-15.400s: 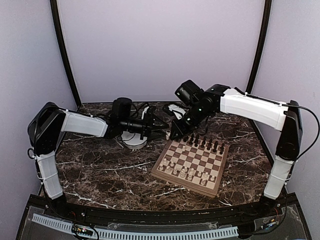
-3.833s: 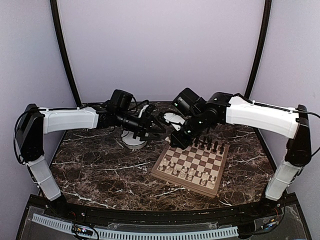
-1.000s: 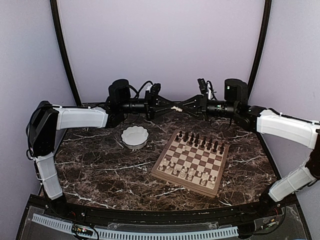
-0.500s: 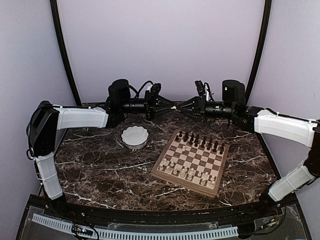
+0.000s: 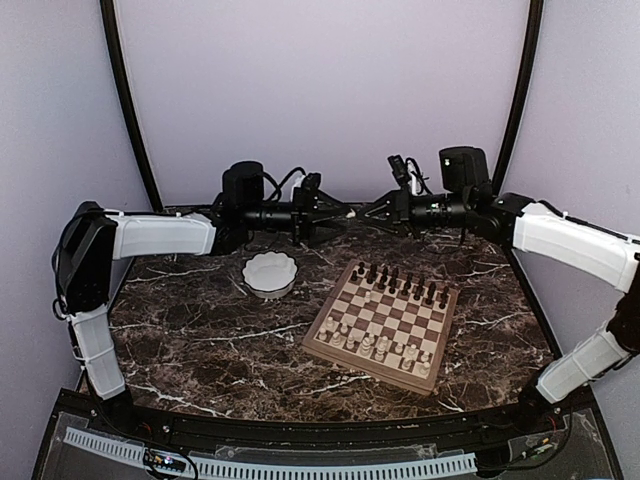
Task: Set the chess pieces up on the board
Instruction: Pass from the left arm to the right, then place the bishop on f1.
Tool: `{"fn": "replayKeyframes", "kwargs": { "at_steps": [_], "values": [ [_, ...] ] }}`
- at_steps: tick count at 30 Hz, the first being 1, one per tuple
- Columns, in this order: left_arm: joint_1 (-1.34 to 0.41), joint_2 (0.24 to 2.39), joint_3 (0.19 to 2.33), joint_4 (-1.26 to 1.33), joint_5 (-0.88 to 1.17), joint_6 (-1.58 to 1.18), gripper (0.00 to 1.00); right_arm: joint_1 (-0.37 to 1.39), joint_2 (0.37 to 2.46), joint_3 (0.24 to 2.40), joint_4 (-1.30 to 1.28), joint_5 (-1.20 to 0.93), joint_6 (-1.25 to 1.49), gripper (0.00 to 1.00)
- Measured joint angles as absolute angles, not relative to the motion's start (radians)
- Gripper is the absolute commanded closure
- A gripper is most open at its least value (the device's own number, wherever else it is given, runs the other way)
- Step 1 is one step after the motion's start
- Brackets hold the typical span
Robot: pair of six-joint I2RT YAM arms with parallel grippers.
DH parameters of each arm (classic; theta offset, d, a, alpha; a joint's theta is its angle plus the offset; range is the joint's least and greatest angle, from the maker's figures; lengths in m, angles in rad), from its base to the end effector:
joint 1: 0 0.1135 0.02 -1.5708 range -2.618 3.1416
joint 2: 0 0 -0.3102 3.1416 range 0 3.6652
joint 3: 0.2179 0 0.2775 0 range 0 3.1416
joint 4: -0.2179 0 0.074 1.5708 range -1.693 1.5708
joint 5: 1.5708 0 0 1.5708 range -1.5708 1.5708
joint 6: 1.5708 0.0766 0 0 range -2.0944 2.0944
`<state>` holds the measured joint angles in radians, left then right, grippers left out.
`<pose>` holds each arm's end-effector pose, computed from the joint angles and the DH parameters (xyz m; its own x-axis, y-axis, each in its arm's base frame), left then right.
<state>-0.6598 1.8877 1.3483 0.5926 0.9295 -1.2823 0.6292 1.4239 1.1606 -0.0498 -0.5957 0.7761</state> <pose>0.3571 -0.3547 0.3269 -0.9457 0.0078 -0.3250 0.3245 -0.0363 -0.9452 0.2840 0.2599 0.3654 -0.8213 0.1194 -0.5579 -0.4812 0.3804 0.7898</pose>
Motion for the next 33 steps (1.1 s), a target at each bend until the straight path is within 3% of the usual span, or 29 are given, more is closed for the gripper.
{"fn": "replayKeyframes", "kwargs": {
  "at_steps": [1, 2, 4, 17, 24, 33],
  "values": [
    [-0.658, 1.882, 1.348, 0.548, 0.916, -1.247, 0.20, 0.629, 1.419, 1.191, -0.116, -0.575, 0.745, 0.95],
    [-0.656, 1.874, 1.349, 0.510, 0.903, -1.207, 0.07, 0.629, 1.413, 1.219, -0.195, -0.555, 0.710, 0.95],
    [-0.649, 1.842, 1.349, 0.383, 0.866, -1.119, 0.02, 0.630, 1.396, 1.259, -0.316, -0.519, 0.652, 0.95],
    [-0.592, 1.731, 1.412, -0.282, 0.503, -0.641, 0.01, 0.816, 1.414, 1.393, -1.029, -0.275, 0.437, 1.00],
    [-0.569, 1.730, 1.439, -0.369, 0.471, -0.575, 0.01, 0.946, 1.554, 1.447, -1.275, -0.181, 0.375, 1.00],
    [-0.563, 1.721, 1.439, -0.377, 0.483, -0.576, 0.01, 1.056, 1.724, 1.505, -1.378, -0.080, 0.316, 1.00]
  ]
}}
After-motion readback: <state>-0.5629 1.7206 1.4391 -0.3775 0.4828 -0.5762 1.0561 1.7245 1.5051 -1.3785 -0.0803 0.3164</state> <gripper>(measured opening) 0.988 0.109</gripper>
